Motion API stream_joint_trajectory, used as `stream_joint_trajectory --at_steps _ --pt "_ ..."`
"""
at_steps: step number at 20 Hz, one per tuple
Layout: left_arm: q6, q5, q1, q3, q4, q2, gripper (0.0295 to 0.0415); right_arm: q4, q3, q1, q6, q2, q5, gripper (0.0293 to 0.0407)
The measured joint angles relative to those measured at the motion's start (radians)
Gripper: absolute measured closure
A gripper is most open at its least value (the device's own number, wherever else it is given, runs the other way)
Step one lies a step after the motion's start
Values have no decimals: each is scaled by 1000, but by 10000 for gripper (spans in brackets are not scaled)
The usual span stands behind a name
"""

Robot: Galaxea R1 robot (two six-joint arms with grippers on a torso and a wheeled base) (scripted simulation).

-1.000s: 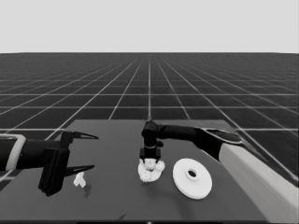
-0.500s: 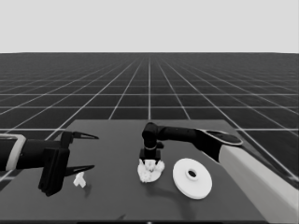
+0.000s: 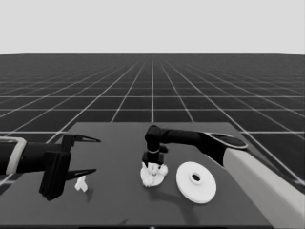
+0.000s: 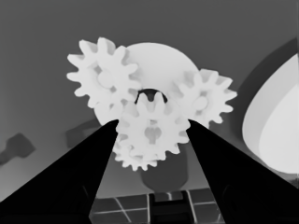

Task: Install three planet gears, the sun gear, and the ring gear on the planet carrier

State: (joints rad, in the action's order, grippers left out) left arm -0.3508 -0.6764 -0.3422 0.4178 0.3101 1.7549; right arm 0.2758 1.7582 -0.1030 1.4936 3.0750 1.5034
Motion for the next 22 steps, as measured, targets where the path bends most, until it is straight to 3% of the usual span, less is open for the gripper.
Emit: stream_joint_trajectory --at_steps 22 --pt "0 0 0 0 0 0 326 0 0 0 230 0 0 397"
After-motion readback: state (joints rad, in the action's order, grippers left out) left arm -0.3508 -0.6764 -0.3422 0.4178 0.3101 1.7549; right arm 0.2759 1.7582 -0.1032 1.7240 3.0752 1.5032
